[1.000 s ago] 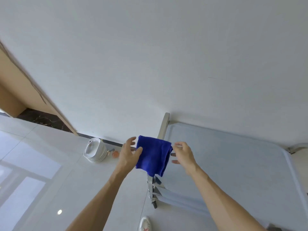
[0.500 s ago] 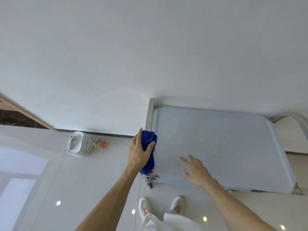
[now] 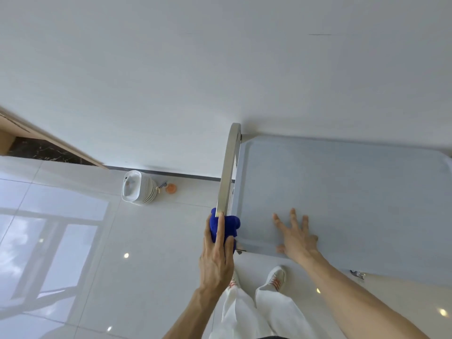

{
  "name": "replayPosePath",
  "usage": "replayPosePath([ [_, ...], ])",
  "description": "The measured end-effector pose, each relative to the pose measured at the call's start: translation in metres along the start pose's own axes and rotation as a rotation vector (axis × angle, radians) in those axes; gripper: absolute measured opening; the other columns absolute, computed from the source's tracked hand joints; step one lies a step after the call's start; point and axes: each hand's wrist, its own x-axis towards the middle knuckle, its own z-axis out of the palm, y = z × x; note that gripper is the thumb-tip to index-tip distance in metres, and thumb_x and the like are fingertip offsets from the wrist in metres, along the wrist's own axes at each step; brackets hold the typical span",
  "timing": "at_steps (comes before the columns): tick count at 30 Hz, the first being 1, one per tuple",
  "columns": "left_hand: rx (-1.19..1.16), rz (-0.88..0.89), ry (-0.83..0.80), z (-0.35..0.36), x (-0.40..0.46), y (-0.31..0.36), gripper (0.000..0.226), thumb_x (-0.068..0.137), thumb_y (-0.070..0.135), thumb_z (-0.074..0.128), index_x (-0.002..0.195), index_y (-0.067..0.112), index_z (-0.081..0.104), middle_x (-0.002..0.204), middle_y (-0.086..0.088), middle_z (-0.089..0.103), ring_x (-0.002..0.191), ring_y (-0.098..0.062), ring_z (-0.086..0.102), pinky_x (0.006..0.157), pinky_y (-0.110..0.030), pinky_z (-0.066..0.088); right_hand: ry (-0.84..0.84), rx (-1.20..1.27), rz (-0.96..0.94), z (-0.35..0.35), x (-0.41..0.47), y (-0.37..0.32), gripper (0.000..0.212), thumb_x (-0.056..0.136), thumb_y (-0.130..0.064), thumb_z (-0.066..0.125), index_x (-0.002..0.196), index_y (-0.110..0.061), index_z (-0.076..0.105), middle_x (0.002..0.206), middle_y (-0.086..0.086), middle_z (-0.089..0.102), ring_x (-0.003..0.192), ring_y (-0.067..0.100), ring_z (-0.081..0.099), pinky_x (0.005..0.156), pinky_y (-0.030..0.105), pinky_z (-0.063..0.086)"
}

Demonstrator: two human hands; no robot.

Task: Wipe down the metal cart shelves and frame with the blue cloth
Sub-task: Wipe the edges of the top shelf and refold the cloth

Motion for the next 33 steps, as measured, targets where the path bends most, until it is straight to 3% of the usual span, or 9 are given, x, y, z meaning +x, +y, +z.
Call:
replayPosePath([
  [2, 0.046, 0.06, 0.012, -0.005, 0.021, 0.011, 0.053, 0.099, 0.046, 0.026, 0.147, 0.061, 0.009, 0.159, 0.0, 0.025, 0.074, -0.025, 0.062, 0.052, -0.024, 0.045, -0.002, -0.006, 0.001, -0.003, 0.003, -0.001, 0.092, 0.095, -0.041, 0.063, 0.155, -0.048, -0.007, 0.165, 0.005, -0.025, 0.151, 0.043, -0.013, 0.106, 0.068, 0.036],
  [5, 0.176, 0.169, 0.072, -0.012, 0.062, 0.028, 0.051, 0.099, 0.021, 0.048, 0.147, 0.035, 0.039, 0.152, -0.016, 0.038, 0.077, -0.037, 0.066, 0.055, -0.038, 0.054, 0.0, 0.005, 0.003, -0.001, 0.006, 0.001, 0.094, 0.095, -0.043, 0.063, 0.155, -0.049, -0.009, 0.164, 0.004, -0.026, 0.151, 0.043, -0.015, 0.107, 0.068, 0.035],
  [7, 0.252, 0.214, 0.091, -0.013, 0.087, 0.038, 0.046, 0.097, 0.015, 0.052, 0.143, 0.023, 0.051, 0.145, -0.02, 0.044, 0.075, -0.037, 0.065, 0.053, -0.039, 0.054, 0.01, 0.017, -0.009, 0.003, 0.006, 0.002, 0.094, 0.095, -0.043, 0.063, 0.154, -0.049, -0.01, 0.164, 0.004, -0.027, 0.15, 0.043, -0.015, 0.107, 0.069, 0.034],
  [12, 0.358, 0.175, 0.067, -0.011, 0.123, 0.055, 0.046, 0.1, 0.028, 0.041, 0.145, 0.029, 0.045, 0.141, -0.015, 0.043, 0.071, -0.033, 0.06, 0.05, -0.037, 0.05, 0.042, -0.015, -0.029, 0.008, 0.003, 0.006, 0.095, 0.093, -0.046, 0.064, 0.155, -0.048, -0.009, 0.164, 0.006, -0.025, 0.15, 0.045, -0.012, 0.105, 0.07, 0.035],
  [15, 0.415, 0.178, 0.13, -0.005, 0.107, 0.046, 0.046, 0.099, 0.03, 0.036, 0.144, 0.032, 0.045, 0.149, -0.015, 0.04, 0.083, -0.032, 0.059, 0.05, -0.036, 0.047, 0.044, -0.022, -0.028, 0.01, 0.003, 0.005, 0.095, 0.094, -0.047, 0.063, 0.154, -0.049, -0.011, 0.164, 0.005, -0.027, 0.15, 0.044, -0.013, 0.105, 0.07, 0.036],
  [20, 0.395, 0.215, 0.105, 0.01, 0.042, -0.001, 0.066, 0.087, 0.007, 0.061, 0.144, 0.033, 0.039, 0.164, -0.013, 0.015, 0.1, -0.031, 0.049, 0.05, -0.038, 0.053, 0.028, -0.032, -0.003, 0.008, 0.005, 0.002, 0.096, 0.094, -0.046, 0.063, 0.153, -0.05, -0.013, 0.164, 0.004, -0.027, 0.151, 0.043, -0.014, 0.106, 0.066, 0.037],
  [23, 0.383, 0.187, 0.085, 0.01, 0.039, 0.001, 0.075, 0.078, 0.001, 0.067, 0.143, 0.031, 0.041, 0.162, -0.016, 0.017, 0.098, -0.031, 0.049, 0.047, -0.038, 0.052, 0.034, -0.034, -0.002, 0.004, 0.005, 0.003, 0.096, 0.095, -0.045, 0.062, 0.153, -0.049, -0.013, 0.164, 0.004, -0.026, 0.151, 0.043, -0.013, 0.106, 0.066, 0.038],
  [28, 0.422, 0.223, 0.043, -0.01, 0.092, 0.037, 0.051, 0.089, 0.013, 0.06, 0.136, 0.029, 0.05, 0.148, -0.018, 0.036, 0.083, -0.034, 0.062, 0.045, -0.033, 0.046, 0.038, -0.017, -0.019, 0.002, 0.004, 0.004, 0.096, 0.094, -0.045, 0.063, 0.154, -0.049, -0.012, 0.164, 0.006, -0.027, 0.151, 0.044, -0.014, 0.106, 0.067, 0.036],
  [33, 0.581, 0.152, -0.05, -0.01, 0.185, 0.083, 0.053, 0.097, 0.019, 0.048, 0.148, 0.027, 0.032, 0.149, -0.021, 0.024, 0.083, -0.035, 0.061, 0.057, -0.037, 0.04, 0.052, -0.001, -0.023, 0.004, 0.004, 0.004, 0.097, 0.093, -0.045, 0.065, 0.154, -0.049, -0.009, 0.163, 0.006, -0.028, 0.15, 0.045, -0.014, 0.107, 0.069, 0.034],
])
